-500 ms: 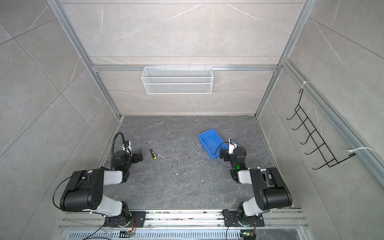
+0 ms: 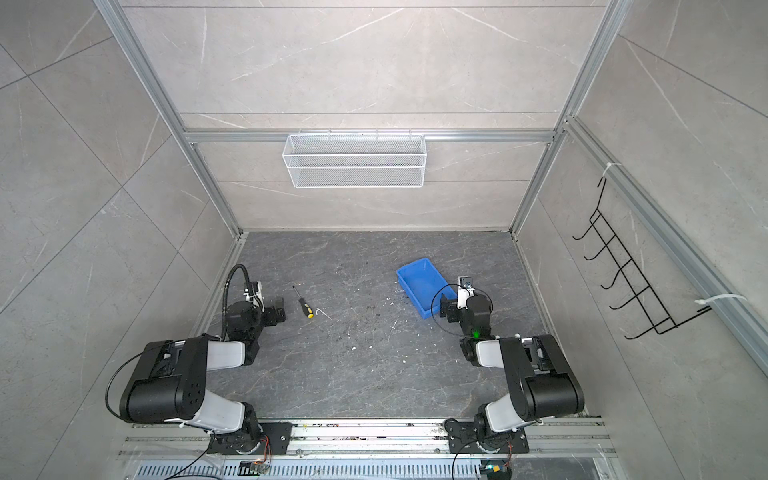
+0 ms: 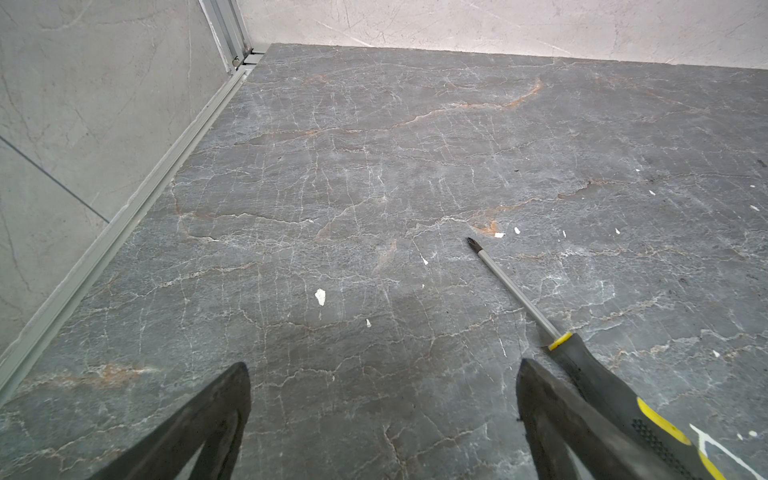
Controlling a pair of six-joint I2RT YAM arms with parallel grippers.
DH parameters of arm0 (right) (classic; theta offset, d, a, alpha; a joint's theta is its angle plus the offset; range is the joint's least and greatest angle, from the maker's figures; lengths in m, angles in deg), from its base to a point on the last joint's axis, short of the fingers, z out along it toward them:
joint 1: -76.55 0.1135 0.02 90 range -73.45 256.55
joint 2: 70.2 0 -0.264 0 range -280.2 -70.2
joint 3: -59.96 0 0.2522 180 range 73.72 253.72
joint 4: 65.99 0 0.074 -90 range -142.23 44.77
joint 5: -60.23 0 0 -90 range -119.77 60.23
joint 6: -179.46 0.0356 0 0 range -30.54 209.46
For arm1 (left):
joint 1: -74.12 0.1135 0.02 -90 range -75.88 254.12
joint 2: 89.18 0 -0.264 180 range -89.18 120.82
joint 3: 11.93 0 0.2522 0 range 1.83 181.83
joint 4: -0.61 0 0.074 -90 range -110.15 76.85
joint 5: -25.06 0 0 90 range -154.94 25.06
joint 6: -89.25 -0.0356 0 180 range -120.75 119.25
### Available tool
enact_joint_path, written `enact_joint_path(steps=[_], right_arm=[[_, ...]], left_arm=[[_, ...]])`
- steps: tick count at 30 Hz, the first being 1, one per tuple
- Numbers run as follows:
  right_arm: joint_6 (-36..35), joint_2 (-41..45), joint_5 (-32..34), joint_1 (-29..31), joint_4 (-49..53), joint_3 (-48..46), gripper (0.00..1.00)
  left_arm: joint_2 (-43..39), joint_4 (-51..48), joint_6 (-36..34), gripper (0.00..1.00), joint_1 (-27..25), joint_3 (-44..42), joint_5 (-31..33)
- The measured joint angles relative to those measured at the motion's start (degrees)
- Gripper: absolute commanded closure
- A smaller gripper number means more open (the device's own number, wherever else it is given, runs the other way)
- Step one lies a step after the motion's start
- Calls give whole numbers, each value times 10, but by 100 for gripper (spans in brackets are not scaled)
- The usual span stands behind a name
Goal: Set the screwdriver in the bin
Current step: 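Move the left gripper toward the screwdriver while the right arm rises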
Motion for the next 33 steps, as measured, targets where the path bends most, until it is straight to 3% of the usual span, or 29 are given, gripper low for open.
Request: enact_joint_path(steps=[12,18,27,33], right_arm=[[2,0,0,0,0,0,1],[4,14,2,0,13,0,1],[3,200,15,0,139,5,1],[-5,291,9,1,266,47,1]], left_arm=[[0,-1,0,0,0,0,1],[-24,-73,1,0,-1,24,1],[-166,-196,20,0,-7,43,1],[-232,-331,57,0,-17,79,14]])
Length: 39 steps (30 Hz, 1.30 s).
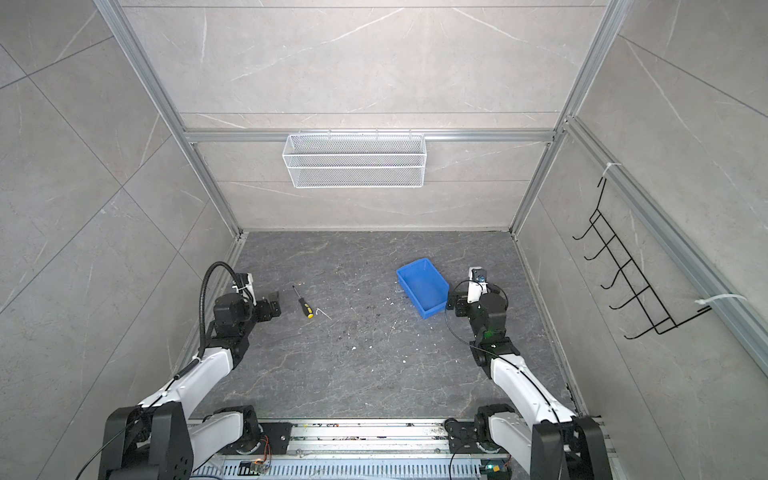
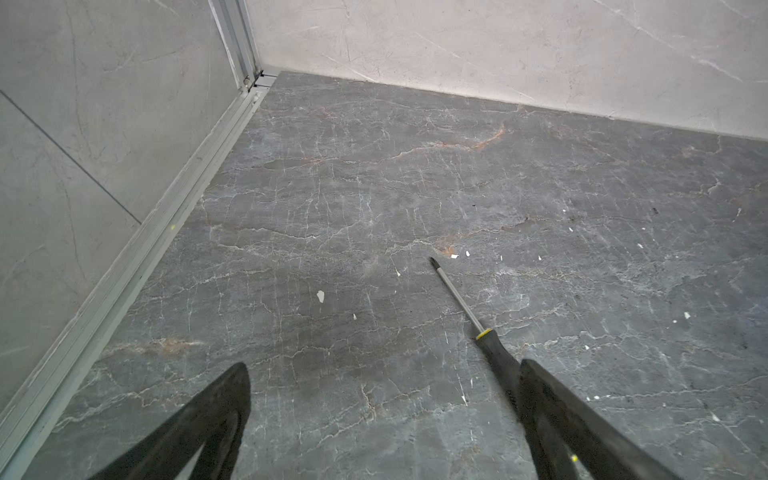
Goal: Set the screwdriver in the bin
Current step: 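Move the left gripper toward the screwdriver while the right arm rises, then lower the left gripper and grasp the yellow-black screwdriver handle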
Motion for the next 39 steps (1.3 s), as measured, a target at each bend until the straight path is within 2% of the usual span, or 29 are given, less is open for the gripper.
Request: enact_joint_path(steps=[8,20,34,39], right_arm=[[-18,38,-44,40,118,97,1],[-97,-8,-60,210,222,195,1],[-147,-138,-41,395,231,275,1],[-153,-179,-41,435,226,287,1]], left_arm=[[-28,-166,56,0,-30,94,27],[24,-336,161,0,-64,209,49],[212,-492,273,0,-64,369,12],[281,-542,302,0,-76,414,1]])
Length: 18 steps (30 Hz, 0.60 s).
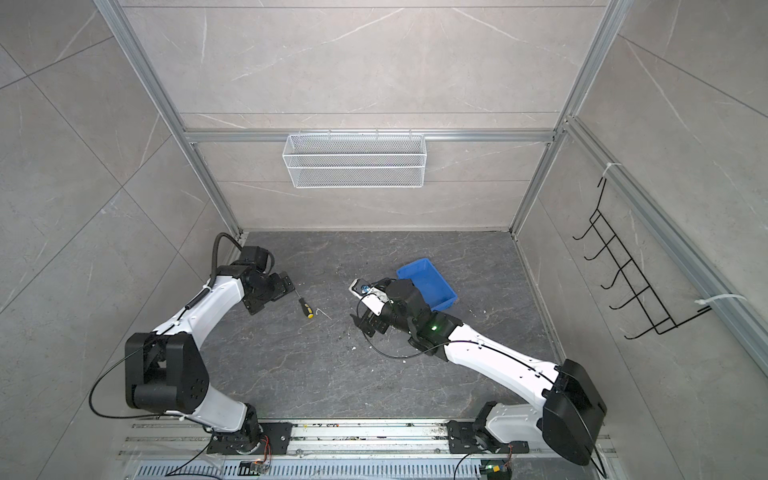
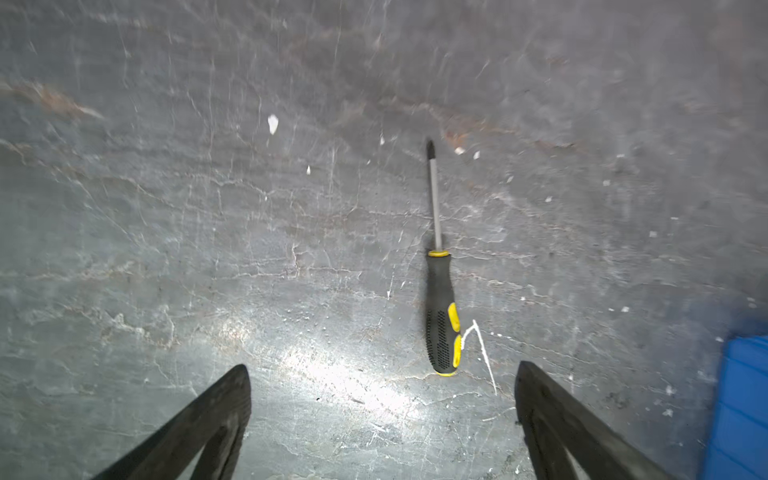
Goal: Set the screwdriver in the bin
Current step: 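Lower the left gripper and grasp the yellow-black screwdriver handle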
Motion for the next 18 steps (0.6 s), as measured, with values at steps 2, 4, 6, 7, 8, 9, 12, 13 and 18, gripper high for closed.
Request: enact_joint_path(steps=[2,4,6,7,8,9,12,13,18], right_arm=[[0,-11,1,10,-2,1,1],[0,-20,2,19,-5,2,1],[0,-24,3,25,-8,2,1],[0,-25,3,28,-10,2,1],[0,-25,4,30,-11,2,1],[0,-25,5,32,-12,2,1],[0,-25,9,37,-15,2,1],[0,-25,11,37,-15,2,1],[0,-25,19,38,-15,2,1]], left_arm=[[32,-26,11,0,-10,27,1],[67,-52,21,0,-21,63,1],[100,-73,28,0,-28,96,0],[120,-84,32,0,-31,114,0],[134,-93,35,1,-34,128,0],[151,-104,37,2,-35,142,-1],[196,-129,43,6,-38,176,0],[209,-136,45,7,-38,184,0],[251,-165,47,14,-40,212,4]])
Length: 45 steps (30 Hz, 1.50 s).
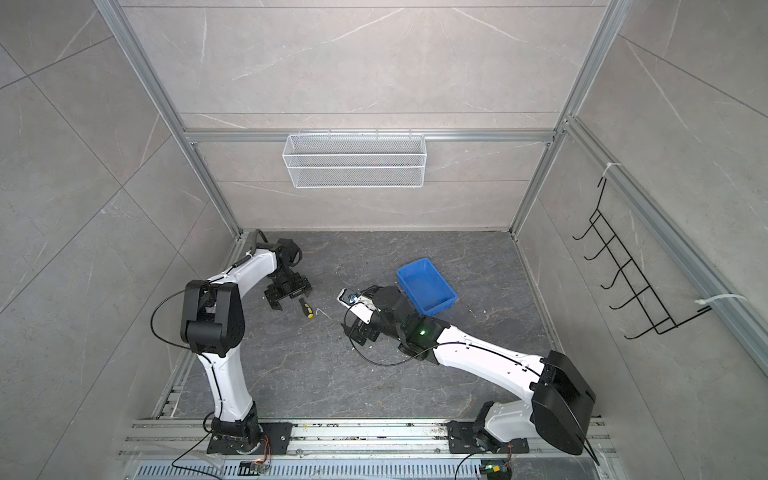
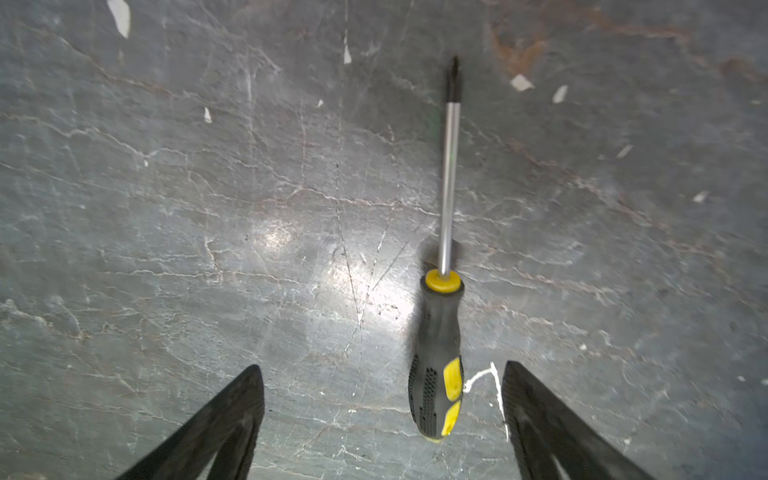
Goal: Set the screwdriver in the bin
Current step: 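Lower the left gripper and grasp the yellow-black screwdriver handle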
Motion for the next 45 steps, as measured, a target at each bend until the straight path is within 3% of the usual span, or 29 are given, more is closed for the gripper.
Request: enact_joint_path(steps=[12,24,28,36,45], right_arm=[[0,0,5,2,0,0,1],[0,-11,5,2,1,0,1],[0,-11,5,2,1,0,1],[0,-10,5,2,3,0,1],[0,-10,5,2,3,0,1]], left_arm=[[54,-16,0,25,-1,33,0],[70,-10,16,45,-3,33,2],[71,-8,21,57,-4,33,2],[66,6,32,100,-4,24,4],[51,26,35,100,-4,5,6]])
